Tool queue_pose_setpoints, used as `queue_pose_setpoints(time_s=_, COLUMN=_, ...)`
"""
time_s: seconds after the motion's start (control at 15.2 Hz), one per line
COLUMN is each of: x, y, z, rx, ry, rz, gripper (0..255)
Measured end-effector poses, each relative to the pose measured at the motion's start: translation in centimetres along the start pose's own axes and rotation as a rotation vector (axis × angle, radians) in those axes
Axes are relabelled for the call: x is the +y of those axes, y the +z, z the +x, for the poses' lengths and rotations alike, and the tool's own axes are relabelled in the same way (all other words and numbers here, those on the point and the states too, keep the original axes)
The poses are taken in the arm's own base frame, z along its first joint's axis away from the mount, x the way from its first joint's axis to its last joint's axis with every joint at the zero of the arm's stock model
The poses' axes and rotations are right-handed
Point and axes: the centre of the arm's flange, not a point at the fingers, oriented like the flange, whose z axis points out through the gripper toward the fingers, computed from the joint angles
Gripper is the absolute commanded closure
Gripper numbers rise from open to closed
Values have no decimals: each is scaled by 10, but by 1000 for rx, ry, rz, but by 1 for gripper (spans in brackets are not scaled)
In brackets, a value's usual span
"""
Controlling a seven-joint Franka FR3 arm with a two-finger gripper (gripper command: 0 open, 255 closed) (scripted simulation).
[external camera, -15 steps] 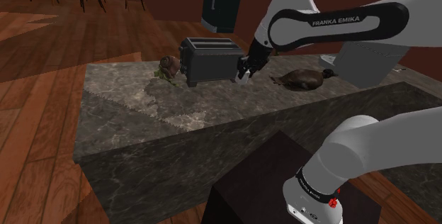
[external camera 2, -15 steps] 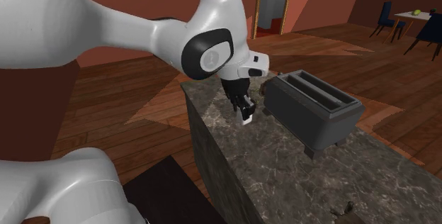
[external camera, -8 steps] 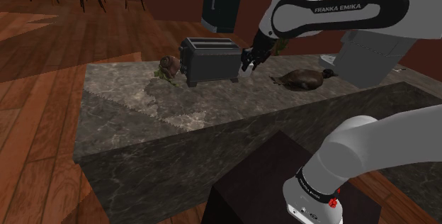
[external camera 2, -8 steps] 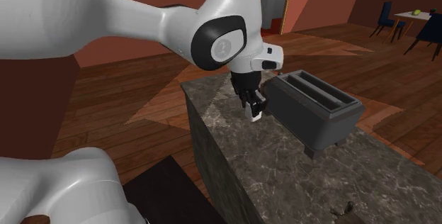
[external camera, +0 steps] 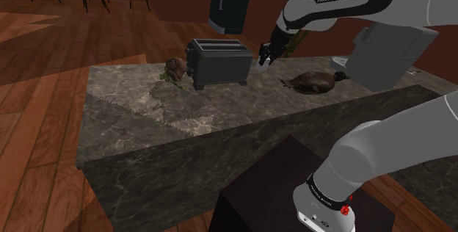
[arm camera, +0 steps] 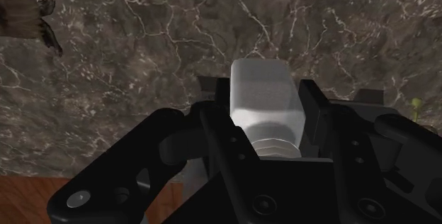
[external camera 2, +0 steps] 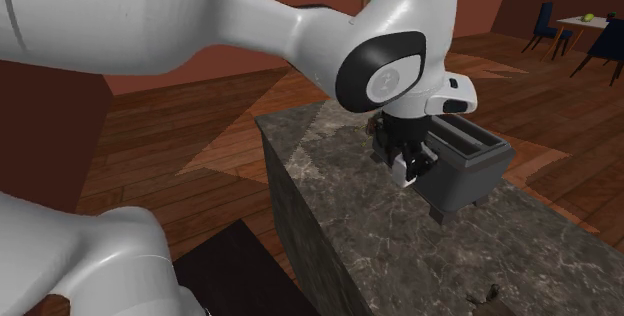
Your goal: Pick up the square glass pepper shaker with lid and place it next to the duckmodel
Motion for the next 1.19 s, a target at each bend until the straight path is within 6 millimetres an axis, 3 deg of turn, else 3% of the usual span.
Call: queue_pose_setpoints(time_s=1.19, x=203, y=26, z=124, rx=0, ry=1, rz=-1, gripper=255)
